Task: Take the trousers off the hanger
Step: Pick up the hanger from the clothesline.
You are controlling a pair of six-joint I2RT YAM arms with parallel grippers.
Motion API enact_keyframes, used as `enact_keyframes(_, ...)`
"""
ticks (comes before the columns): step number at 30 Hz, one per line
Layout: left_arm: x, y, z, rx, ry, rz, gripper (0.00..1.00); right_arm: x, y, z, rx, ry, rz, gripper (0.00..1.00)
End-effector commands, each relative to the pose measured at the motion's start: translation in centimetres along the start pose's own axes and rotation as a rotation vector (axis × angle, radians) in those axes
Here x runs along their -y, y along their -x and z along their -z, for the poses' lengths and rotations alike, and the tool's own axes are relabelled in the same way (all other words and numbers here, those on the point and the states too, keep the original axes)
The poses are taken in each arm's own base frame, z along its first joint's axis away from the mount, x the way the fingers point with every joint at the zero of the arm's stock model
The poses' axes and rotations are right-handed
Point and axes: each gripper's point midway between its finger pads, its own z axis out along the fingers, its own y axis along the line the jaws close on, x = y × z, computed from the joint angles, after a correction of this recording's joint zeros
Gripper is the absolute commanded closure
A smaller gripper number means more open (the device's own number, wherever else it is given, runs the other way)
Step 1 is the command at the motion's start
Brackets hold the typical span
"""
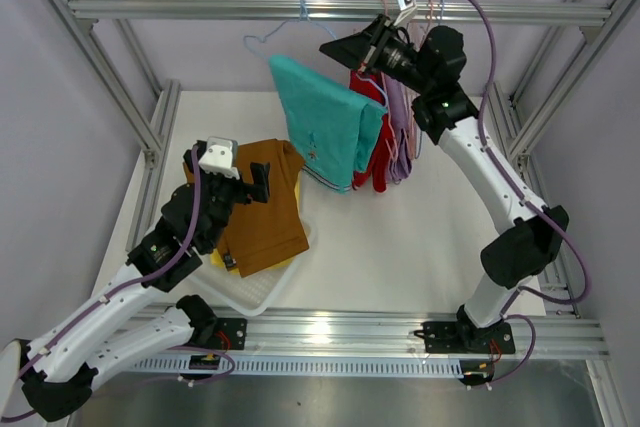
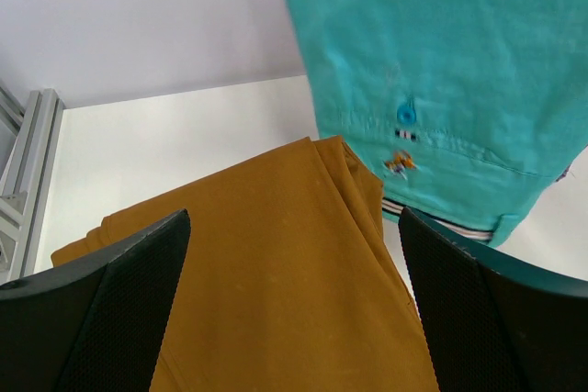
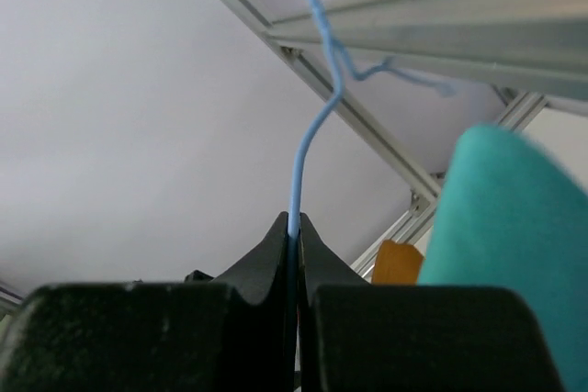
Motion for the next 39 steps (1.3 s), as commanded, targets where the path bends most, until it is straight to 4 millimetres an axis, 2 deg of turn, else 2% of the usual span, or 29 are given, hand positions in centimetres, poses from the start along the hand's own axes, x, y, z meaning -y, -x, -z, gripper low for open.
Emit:
enact_keyframes(1,-0.1,0.9,0.0,0.026,0.001,0.0,0.01,-15.2,10.2,5.0,0.356,0.285,0.331,1.0)
enact_keyframes(6,-0.1,0.9,0.0,0.023,0.001,-0.001,0.01,-14.5,10.0,5.2,0.351,0.258,0.333,1.0)
enact_keyframes(7,-0.1,0.8,0.0,0.022,-0.002,-0.002,0.0,-14.9,10.0,5.6,0.357,0.261,0.335,1.0)
enact_keyframes(9,-0.1,0.8,0.0,0.022,-0.002,-0.002,0.01,-14.2,9.4,5.6,0.35,0.252,0.327,1.0)
enact_keyframes(11,0.0,0.7,-0.1,0.021,-0.003,-0.003,0.01,-14.6,9.3,6.3,0.361,0.254,0.329,1.0)
enact_keyframes(12,0.0,0.7,-0.1,0.02,-0.003,-0.004,0.01,-13.7,8.7,6.2,0.351,0.237,0.318,1.0)
enact_keyframes(14,0.1,0.7,-0.1,0.018,-0.005,-0.005,0.01,-14.1,8.5,6.9,0.367,0.228,0.325,1.0)
enact_keyframes(15,0.1,0.7,-0.1,0.018,-0.006,-0.005,0.0,-13.2,7.6,6.8,0.355,0.204,0.311,1.0)
enact_keyframes(18,0.3,0.6,-0.1,0.014,-0.012,-0.007,0.0,-13.9,6.5,7.6,0.368,0.162,0.343,1.0)
enact_keyframes(20,0.5,0.5,-0.1,0.012,-0.017,-0.009,0.01,-12.1,5.7,7.7,0.381,0.063,0.371,1.0)
enact_keyframes(21,0.8,0.4,-0.1,0.009,-0.028,-0.011,0.01,-13.4,5.1,8.3,0.391,0.064,0.384,1.0)
enact_keyframes(22,1.1,0.4,-0.1,0.008,-0.035,-0.01,0.01,-12.5,4.3,8.3,0.386,0.023,0.391,1.0)
enact_keyframes(23,1.3,0.4,-0.2,0.006,-0.043,-0.014,0.01,-11.5,4.4,8.7,0.413,-0.055,0.422,1.0)
enact_keyframes(25,2.1,0.3,-0.1,-0.003,-0.072,-0.019,0.01,-12.1,3.6,9.3,0.424,-0.083,0.437,1.0)
enact_keyframes(26,2.6,0.0,-0.2,-0.015,-0.086,-0.025,0.01,-10.9,3.4,9.5,0.435,-0.138,0.436,1.0)
enact_keyframes(30,4.6,-0.3,0.1,-0.031,-0.158,-0.013,0.0,-9.2,2.3,10.2,0.444,-0.236,0.458,1.0)
enact_keyframes(32,5.6,0.1,0.4,-0.019,-0.2,0.011,0.01,-8.8,1.9,10.6,0.452,-0.267,0.454,1.0)
enact_keyframes(33,6.4,0.5,0.9,-0.006,-0.233,0.022,0.01,-7.9,1.2,10.6,0.442,-0.287,0.451,1.0)
enact_keyframes(37,8.6,3.1,2.3,0.065,-0.324,0.064,0.01,-5.9,0.7,11.1,0.462,-0.372,0.427,1.0)
enact_keyframes(39,9.6,3.6,2.8,0.078,-0.353,0.052,0.0,-5.3,0.4,11.1,0.463,-0.397,0.418,1.0)
